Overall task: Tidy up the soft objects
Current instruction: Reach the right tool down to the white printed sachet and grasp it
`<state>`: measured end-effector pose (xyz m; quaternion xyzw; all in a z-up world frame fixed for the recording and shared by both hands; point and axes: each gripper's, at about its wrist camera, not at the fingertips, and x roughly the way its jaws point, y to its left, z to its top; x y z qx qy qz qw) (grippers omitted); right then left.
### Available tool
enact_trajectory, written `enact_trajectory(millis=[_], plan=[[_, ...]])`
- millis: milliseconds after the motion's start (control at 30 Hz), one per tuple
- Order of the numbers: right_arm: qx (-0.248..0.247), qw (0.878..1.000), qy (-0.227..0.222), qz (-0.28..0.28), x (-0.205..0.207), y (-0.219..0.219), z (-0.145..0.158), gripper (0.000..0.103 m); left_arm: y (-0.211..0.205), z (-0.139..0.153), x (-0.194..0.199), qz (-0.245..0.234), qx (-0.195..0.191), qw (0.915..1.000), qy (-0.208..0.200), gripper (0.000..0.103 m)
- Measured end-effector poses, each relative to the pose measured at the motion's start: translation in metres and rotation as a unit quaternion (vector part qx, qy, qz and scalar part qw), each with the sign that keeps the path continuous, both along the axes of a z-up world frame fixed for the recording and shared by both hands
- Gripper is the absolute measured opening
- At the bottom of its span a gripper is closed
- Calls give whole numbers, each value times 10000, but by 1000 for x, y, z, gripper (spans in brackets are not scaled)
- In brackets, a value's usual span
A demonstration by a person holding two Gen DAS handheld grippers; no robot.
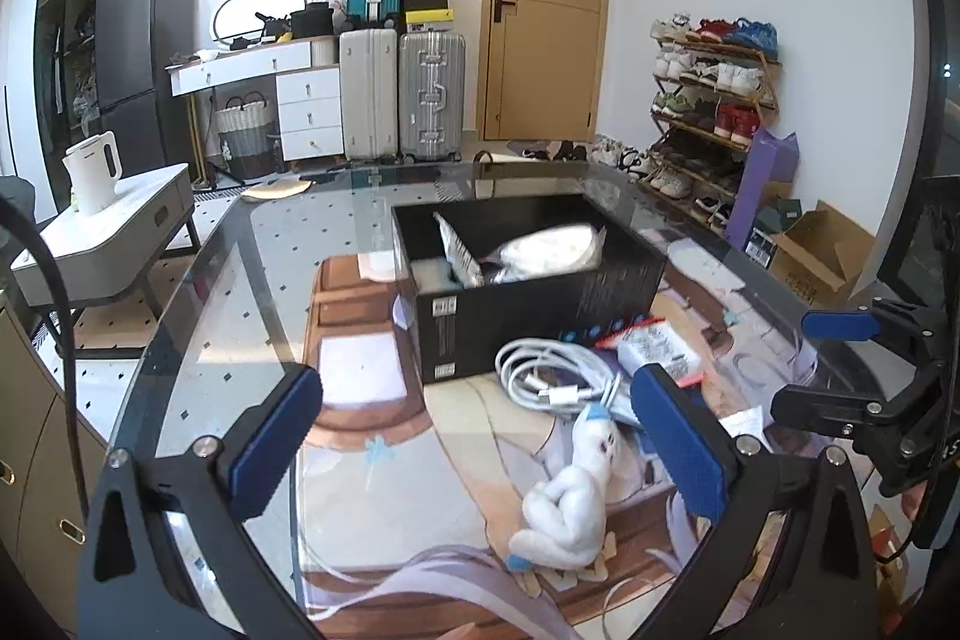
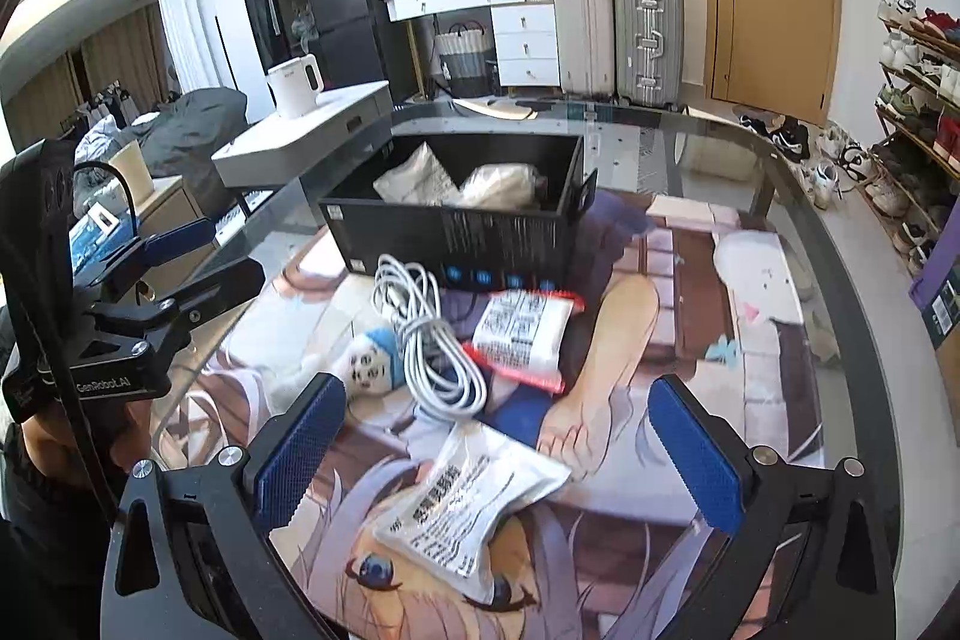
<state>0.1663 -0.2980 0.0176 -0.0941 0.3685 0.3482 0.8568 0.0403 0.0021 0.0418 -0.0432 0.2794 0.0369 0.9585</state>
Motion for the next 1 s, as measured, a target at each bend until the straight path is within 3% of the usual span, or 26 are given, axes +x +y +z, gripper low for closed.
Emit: enact_trajectory(millis=[500,1000], plan=[[-149,9970,623,-428,1,-6,-42,102,-7,-27,0,-137,5,9997,222,103],[-662,9950,475,-583,-2,10,-69,102,-15,-37,-1,-362,28,9987,357,103]])
